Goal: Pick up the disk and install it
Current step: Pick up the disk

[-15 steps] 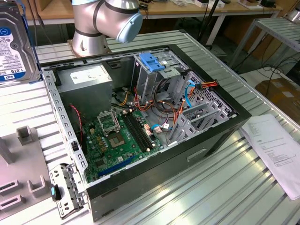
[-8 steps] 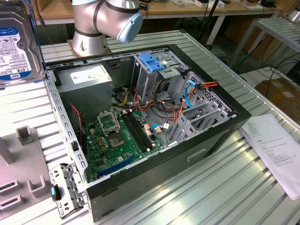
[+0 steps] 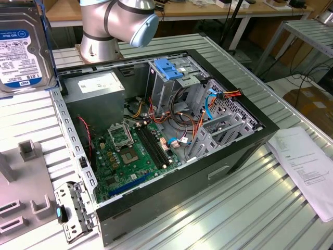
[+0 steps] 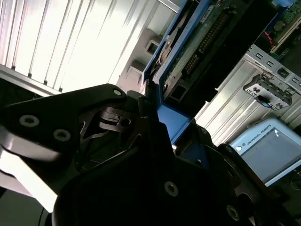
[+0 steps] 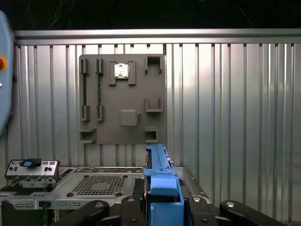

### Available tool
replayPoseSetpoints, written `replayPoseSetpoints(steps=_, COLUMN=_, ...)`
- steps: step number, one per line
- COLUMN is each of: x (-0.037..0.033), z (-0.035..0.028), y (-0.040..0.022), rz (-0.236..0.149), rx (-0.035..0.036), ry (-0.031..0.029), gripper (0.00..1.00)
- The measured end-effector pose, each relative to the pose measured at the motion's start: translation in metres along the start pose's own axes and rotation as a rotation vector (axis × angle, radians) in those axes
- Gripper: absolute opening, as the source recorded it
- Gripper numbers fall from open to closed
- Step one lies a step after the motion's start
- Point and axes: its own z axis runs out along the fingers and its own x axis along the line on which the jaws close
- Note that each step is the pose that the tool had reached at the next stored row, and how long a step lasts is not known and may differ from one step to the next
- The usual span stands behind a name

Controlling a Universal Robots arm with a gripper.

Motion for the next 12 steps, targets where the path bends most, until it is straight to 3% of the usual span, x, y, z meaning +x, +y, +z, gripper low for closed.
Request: replayPoseSetpoints(steps=12, x=-0.0002, z=0.0002, y=-0.0144, rz=0.000, rx=0.0000, ry=0.0000, gripper=0.37)
